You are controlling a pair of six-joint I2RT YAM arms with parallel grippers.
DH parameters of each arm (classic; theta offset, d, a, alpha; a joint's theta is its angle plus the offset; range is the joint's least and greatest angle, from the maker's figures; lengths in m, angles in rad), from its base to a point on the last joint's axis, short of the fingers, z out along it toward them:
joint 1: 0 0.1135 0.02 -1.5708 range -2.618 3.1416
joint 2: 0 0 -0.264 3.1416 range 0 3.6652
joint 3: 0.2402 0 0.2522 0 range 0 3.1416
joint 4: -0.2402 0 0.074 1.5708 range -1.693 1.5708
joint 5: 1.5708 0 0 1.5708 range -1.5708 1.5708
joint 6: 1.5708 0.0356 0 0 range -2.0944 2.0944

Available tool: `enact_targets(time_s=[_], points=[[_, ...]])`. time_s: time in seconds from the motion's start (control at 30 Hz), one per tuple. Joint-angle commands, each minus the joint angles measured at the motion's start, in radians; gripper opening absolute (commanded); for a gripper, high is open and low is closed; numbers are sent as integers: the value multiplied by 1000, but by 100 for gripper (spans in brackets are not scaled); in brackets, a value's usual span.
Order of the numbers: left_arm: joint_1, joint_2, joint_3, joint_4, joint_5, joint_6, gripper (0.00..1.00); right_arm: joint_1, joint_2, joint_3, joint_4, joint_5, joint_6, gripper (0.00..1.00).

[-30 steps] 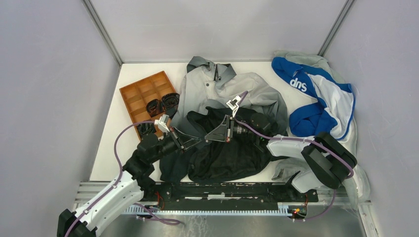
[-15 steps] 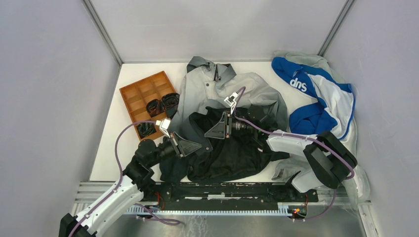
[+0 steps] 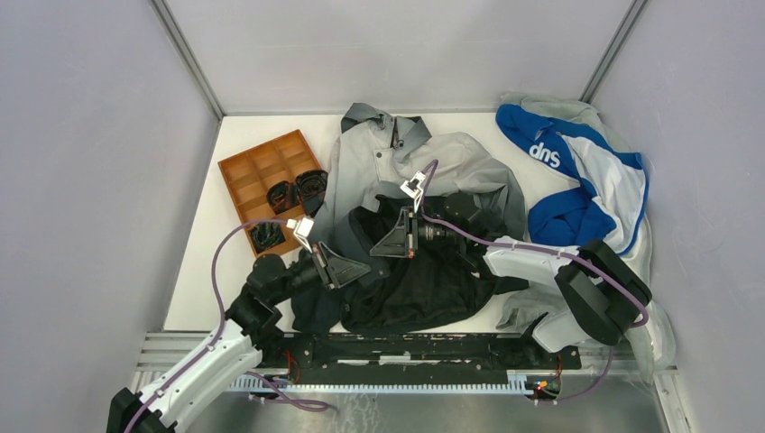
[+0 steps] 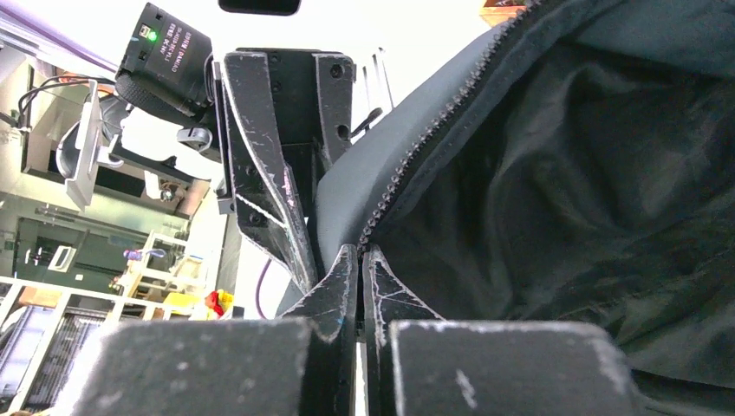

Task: Zip up the jacket
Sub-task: Pick up the jacket from the center of the board.

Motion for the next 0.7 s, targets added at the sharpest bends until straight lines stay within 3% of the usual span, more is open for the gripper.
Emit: enact_targets(time_s=[0.0, 0.13, 0.23, 0.47, 0.67], points=[[-1, -35, 7, -37, -28, -7, 48, 3, -17, 22, 97, -15, 45, 0], [-1, -100, 75, -281, -100, -69, 75, -4, -18, 0, 186, -11, 106, 0], [0, -143, 178, -534, -203, -98, 85, -6, -16, 0, 197, -9, 113, 0], [0, -131, 362, -771, -239, -149, 85, -7, -9, -6, 200, -1, 114, 0], [0, -9, 451, -779, -126, -123, 80, -7, -8, -9, 198, 2, 114, 0]])
